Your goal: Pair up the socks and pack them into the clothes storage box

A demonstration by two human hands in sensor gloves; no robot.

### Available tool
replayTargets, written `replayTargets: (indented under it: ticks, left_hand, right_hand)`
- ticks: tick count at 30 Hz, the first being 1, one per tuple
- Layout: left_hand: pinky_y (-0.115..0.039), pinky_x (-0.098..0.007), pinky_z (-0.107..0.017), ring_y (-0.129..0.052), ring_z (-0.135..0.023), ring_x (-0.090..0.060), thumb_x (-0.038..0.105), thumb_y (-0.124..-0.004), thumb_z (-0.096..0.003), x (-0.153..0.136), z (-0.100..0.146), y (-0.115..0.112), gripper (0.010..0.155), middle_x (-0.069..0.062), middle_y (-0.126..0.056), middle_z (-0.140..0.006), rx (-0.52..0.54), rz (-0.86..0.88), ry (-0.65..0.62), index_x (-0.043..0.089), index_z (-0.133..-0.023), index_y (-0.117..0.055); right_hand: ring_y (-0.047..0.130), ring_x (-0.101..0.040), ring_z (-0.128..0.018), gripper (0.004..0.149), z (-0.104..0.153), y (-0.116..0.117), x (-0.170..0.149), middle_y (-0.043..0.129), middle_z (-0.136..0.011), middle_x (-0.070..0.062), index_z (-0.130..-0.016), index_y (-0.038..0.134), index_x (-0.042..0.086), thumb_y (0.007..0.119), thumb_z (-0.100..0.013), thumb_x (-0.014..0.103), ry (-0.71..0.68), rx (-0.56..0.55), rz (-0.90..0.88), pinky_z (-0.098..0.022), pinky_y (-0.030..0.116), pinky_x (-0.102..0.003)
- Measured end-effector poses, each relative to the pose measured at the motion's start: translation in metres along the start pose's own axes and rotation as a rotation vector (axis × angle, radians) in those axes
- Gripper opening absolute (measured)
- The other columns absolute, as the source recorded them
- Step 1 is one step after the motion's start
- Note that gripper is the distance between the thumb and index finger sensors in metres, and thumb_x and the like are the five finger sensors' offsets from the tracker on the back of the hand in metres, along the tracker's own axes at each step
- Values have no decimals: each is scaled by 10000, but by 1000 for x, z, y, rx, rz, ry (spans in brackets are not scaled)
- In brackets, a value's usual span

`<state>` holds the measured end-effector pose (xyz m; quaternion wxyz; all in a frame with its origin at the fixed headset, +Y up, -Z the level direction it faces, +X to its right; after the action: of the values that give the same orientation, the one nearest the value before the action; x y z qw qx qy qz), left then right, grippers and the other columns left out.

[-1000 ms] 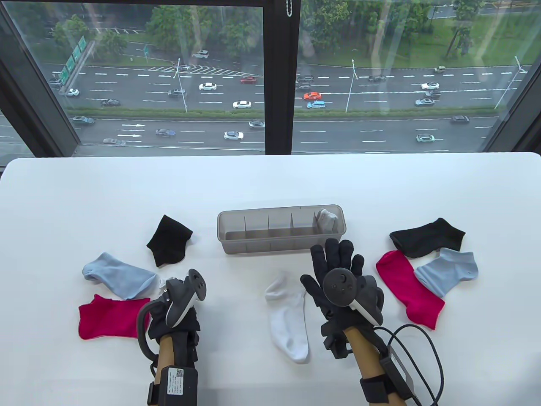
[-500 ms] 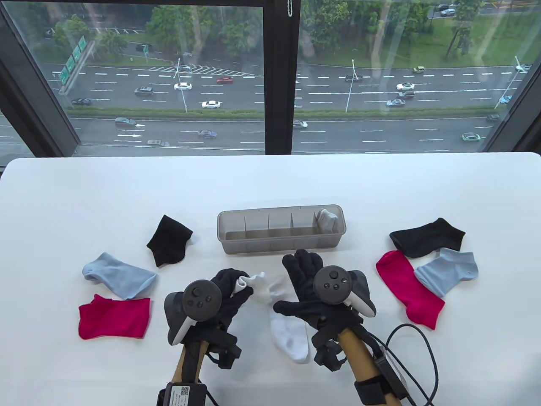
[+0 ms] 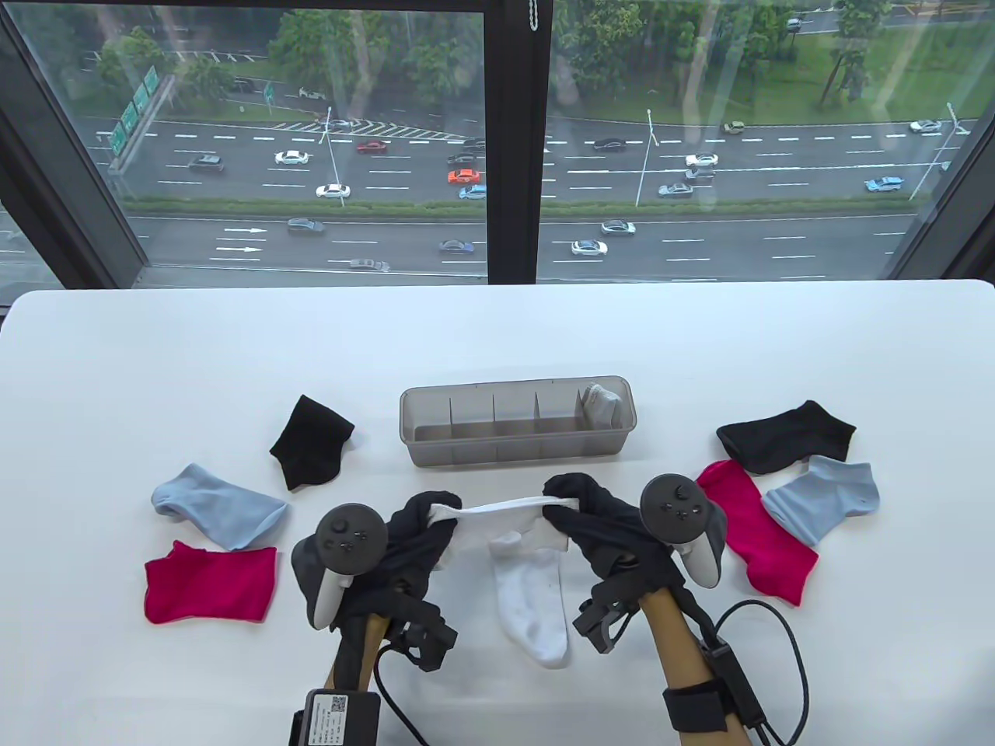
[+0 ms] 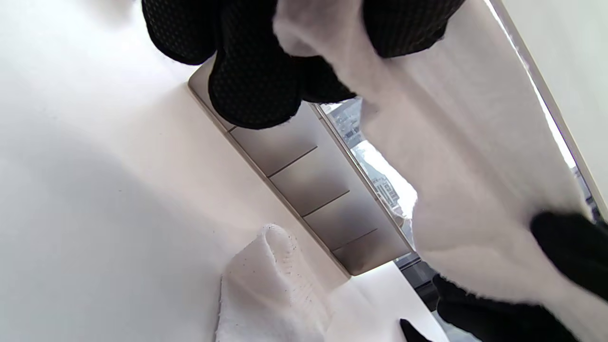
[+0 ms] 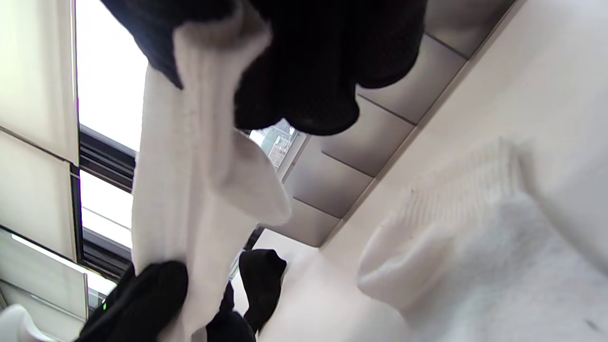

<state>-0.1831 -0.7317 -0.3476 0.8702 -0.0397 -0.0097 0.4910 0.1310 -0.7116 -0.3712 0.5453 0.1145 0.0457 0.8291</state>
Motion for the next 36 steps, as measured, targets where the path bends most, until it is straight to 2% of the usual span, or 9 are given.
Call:
replayTargets:
  ticks: [5, 10, 19, 22, 24, 27, 29, 32, 36]
  left_hand:
    - [-742, -509, -700, -1019, -581, -204, 455, -777, -508, -2, -2, 8, 427, 7, -966, -713, 71, 49, 35, 276, -894, -756]
    - [-553, -569, -820, -711, -1038, -317, 404, -735, -543, 33, -1, 11, 630, -68, -596, -1145, 220, -297, -39, 336, -1101, -451]
    - [-444, -588, -863, -435, -1182, -333, 594, -720, -477, 139, 7, -106, 908, -38, -307, -1256, -153, -604, -440, 444, -1108, -84]
    - [-622, -534, -809, -763, -1051, -266, 419, -694, -542, 155, 4, -100, 572, 2, -690, -1130, 82, -545, -467, 405, -1072, -482]
    - [-694, -511, -764, -930, -903, -245, 408, -693, -548, 153, -3, -95, 476, 10, -900, -973, 59, -433, -437, 327, -1017, -670]
    - [-708, -532, -742, -947, -875, -278, 405, -636, -566, 146, -10, -81, 436, -15, -935, -944, 45, -365, -363, 309, -974, -753]
    - [-680, -559, -753, -867, -950, -316, 422, -615, -571, 142, -13, -78, 444, -36, -850, -1032, -27, -356, -331, 316, -979, -754]
    - [-638, -575, -779, -717, -1048, -334, 404, -613, -575, 140, -11, -78, 442, -64, -666, -1137, -149, -354, -329, 358, -1001, -723]
    - [-801, -482, -672, -968, -789, -261, 346, -654, -567, 143, -1, -66, 437, -40, -914, -907, -107, -318, -363, 276, -990, -742]
  right_hand:
    - [982, -203, -609, 413, 6, -25, 4, 971, -665, -23, -940, 713, 201, 785, -571, 374, 11, -128, -49, -621, 781, -438]
    - [1013, -197, -585, 497, 17, -46, 4, 1008, -613, -2, -1026, 634, 193, 779, -584, 369, 57, -319, -35, -605, 805, -425]
    - [1030, -201, -608, 496, 23, -45, 5, 1029, -625, -1, -1046, 567, 113, 664, -637, 377, 65, -277, -211, -614, 810, -413]
    - [1019, -232, -625, 508, 25, -42, 8, 1022, -654, -28, -1054, 547, 93, 639, -642, 376, 59, -206, -300, -621, 795, -434]
    - [982, -283, -664, 546, 26, -44, 9, 993, -712, -97, -1078, 512, 120, 603, -636, 428, 67, -173, -354, -640, 759, -476]
    - [766, -395, -894, 742, 26, -50, 10, 767, -990, -176, -1138, 405, 225, 635, -534, 590, 20, -145, -293, -748, 586, -571]
    - [279, -487, -1112, 885, 20, -45, 19, 258, -1251, -165, -1140, 199, 365, 711, -459, 605, -134, -7, -164, -809, 359, -659]
    - [-33, -437, -1088, 962, 18, -33, 21, -69, -1203, -136, -1085, 48, 439, 801, -493, 527, -104, 149, 95, -831, 176, -647]
    - [508, -457, -1112, 427, 21, -39, 36, 602, -1214, -38, -944, 715, 374, 828, -534, 407, -226, -25, 107, -817, 415, -648]
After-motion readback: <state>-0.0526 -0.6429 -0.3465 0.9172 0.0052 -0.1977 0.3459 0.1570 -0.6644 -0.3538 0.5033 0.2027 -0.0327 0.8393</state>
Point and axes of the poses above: the tracker on the back of each hand, its own x axis roughly to the thumb side, its own z axis roughly from the fingertips to the wrist, y = z × x, the point moved 5 cm from there along -z, roughly from the wrist to the fingertips
